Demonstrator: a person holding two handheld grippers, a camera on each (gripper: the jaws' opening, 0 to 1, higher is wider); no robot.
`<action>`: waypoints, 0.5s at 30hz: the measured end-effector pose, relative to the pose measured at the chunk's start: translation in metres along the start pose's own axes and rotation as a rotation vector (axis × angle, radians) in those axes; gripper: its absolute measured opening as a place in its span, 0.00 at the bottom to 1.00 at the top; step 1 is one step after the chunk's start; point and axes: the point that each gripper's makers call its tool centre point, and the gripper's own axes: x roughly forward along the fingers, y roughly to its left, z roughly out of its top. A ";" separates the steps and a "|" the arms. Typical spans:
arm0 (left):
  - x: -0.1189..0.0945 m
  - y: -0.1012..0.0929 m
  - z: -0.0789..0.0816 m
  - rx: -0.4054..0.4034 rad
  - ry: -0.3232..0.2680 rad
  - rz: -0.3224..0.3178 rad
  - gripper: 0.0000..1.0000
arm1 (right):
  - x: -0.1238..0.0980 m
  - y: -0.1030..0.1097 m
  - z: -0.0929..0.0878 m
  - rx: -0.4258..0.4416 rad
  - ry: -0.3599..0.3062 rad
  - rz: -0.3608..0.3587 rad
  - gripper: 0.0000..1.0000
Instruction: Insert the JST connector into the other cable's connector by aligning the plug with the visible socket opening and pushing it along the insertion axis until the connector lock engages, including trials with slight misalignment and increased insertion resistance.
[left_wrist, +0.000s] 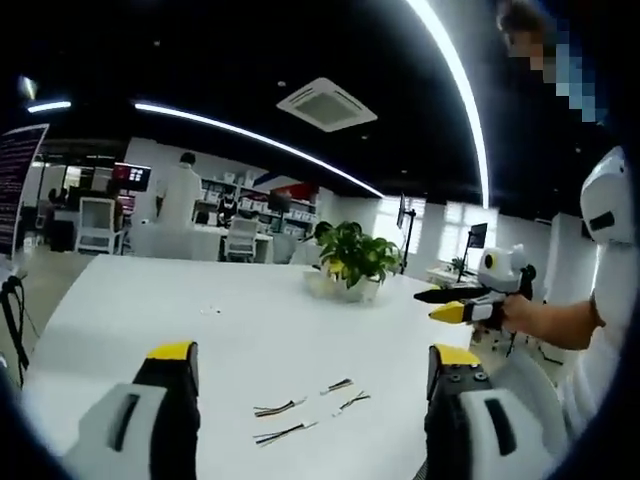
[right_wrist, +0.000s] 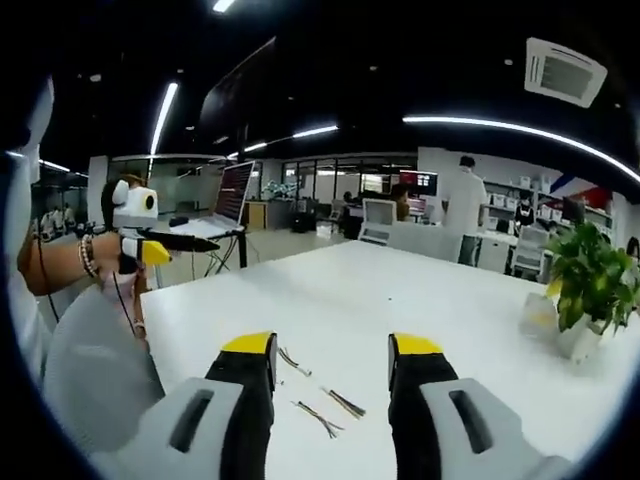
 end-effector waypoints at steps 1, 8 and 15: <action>0.002 0.002 0.001 -0.001 0.004 -0.008 0.95 | 0.003 0.000 0.000 -0.023 0.009 0.018 0.41; 0.015 0.022 -0.006 0.105 0.086 -0.021 0.82 | 0.018 -0.011 -0.002 -0.080 0.038 0.051 0.35; 0.032 0.035 -0.006 0.097 0.084 -0.053 0.75 | 0.037 -0.019 -0.008 -0.085 0.063 0.104 0.32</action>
